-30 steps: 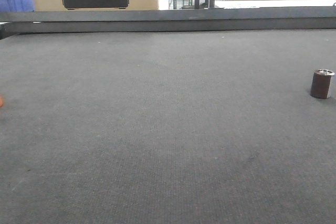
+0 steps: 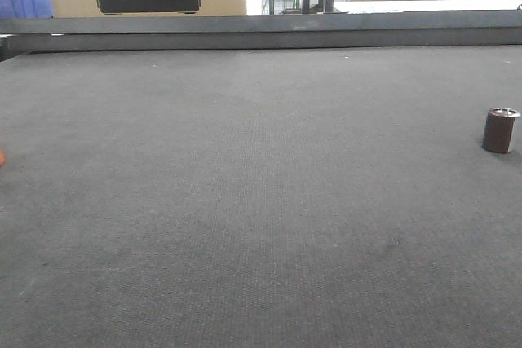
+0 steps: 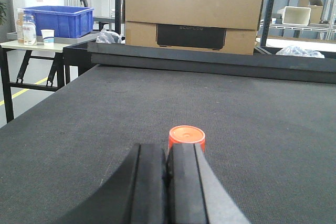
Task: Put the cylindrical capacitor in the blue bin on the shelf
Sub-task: 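Lower the open right gripper over the dark-brown cylindrical capacitor, then close the right gripper on the capacitor and lift it, then lower the left gripper onto the orange-capped cylinder, close and lift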
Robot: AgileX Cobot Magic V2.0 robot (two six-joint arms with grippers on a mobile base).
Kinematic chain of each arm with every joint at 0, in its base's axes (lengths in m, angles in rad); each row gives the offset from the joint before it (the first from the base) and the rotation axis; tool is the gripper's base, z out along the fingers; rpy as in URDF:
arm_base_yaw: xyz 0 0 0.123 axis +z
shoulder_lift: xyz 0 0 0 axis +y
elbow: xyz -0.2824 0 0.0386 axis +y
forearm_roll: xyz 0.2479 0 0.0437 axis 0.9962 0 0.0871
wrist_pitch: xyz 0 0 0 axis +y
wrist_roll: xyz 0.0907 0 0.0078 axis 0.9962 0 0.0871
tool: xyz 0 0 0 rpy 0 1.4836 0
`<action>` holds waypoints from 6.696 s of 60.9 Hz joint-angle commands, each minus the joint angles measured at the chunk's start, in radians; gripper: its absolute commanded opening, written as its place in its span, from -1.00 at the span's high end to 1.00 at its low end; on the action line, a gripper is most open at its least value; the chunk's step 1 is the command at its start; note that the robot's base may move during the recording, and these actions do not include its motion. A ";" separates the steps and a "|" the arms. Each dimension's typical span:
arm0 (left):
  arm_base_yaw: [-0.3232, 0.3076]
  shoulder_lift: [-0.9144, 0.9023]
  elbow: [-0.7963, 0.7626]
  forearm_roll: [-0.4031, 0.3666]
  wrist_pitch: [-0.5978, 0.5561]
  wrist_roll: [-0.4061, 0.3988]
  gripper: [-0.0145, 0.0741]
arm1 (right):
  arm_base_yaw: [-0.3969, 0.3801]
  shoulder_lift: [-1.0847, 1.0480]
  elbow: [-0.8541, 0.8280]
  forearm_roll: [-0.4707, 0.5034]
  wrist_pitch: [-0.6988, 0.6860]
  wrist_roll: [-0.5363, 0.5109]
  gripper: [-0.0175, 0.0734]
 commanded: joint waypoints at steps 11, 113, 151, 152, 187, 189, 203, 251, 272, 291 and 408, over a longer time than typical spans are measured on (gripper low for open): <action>0.003 -0.005 -0.001 -0.006 -0.045 -0.004 0.92 | -0.003 -0.008 0.003 -0.004 -0.026 -0.003 0.97; -0.044 0.383 -0.654 0.057 0.317 -0.004 -0.32 | -0.003 0.719 -0.747 0.001 0.170 -0.003 0.50; -0.114 0.430 -0.654 -0.050 0.317 -0.004 -0.32 | -0.003 0.732 -0.497 0.001 -0.024 -0.003 -0.64; -0.114 0.430 -0.654 -0.050 0.317 -0.004 -0.32 | -0.003 0.737 -0.477 0.001 -0.048 -0.003 -0.64; -0.114 0.430 -0.654 -0.050 0.317 -0.004 -0.36 | 0.039 1.265 -0.202 -0.045 -0.945 -0.003 -0.64; -0.114 0.430 -0.654 -0.050 0.317 -0.004 -0.36 | 0.039 1.306 -0.202 -0.045 -0.984 -0.003 -0.64; -0.114 0.430 -0.654 -0.050 0.317 -0.004 -0.36 | 0.039 1.558 -0.240 -0.045 -1.204 -0.003 -0.64; -0.114 0.430 -0.654 -0.049 0.317 -0.004 -0.36 | 0.039 1.902 -0.478 -0.060 -1.217 -0.003 -0.59; -0.114 0.430 -0.654 -0.049 0.317 -0.004 -0.36 | 0.039 1.900 -0.478 -0.060 -1.209 -0.003 0.66; -0.114 0.430 -0.575 -0.045 0.403 -0.004 -0.36 | 0.039 1.677 -0.474 -0.060 -1.206 -0.003 0.90; -0.114 1.657 -0.495 -0.052 -0.725 -0.004 0.05 | 0.039 0.863 -0.476 -0.060 -0.603 -0.003 0.90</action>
